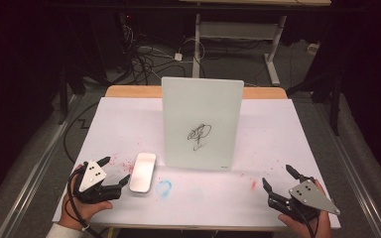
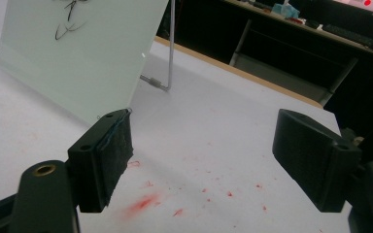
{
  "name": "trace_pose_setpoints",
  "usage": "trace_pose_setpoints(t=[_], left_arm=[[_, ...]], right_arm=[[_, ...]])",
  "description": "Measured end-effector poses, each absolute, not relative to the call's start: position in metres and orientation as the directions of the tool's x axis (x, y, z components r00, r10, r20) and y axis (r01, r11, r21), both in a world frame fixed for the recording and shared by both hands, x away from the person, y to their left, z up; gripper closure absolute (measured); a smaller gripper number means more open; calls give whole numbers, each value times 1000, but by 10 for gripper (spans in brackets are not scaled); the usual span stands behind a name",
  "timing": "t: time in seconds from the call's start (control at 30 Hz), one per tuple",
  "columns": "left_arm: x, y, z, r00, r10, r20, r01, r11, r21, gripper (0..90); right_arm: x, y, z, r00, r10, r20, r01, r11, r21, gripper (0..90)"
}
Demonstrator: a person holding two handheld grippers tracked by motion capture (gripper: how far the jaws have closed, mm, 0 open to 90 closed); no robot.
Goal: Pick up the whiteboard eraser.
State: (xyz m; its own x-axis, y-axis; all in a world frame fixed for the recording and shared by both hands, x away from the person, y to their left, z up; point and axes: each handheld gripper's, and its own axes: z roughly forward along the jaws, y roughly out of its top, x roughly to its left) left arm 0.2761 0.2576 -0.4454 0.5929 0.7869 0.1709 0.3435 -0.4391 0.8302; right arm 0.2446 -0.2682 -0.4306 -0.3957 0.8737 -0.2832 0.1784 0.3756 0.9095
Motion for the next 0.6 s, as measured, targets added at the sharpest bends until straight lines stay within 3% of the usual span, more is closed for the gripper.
trace_pose_setpoints(t=[0.27,0.6], left_arm=[[277,256,-444,587,797,145,410,-447,795,167],[275,245,-429,589,795,145,422,-456,783,172]], right_arm=[[247,-264,-432,-391,874,-289,186,382,905,227],[249,-263,-433,-394,869,-300,191,396,898,227]])
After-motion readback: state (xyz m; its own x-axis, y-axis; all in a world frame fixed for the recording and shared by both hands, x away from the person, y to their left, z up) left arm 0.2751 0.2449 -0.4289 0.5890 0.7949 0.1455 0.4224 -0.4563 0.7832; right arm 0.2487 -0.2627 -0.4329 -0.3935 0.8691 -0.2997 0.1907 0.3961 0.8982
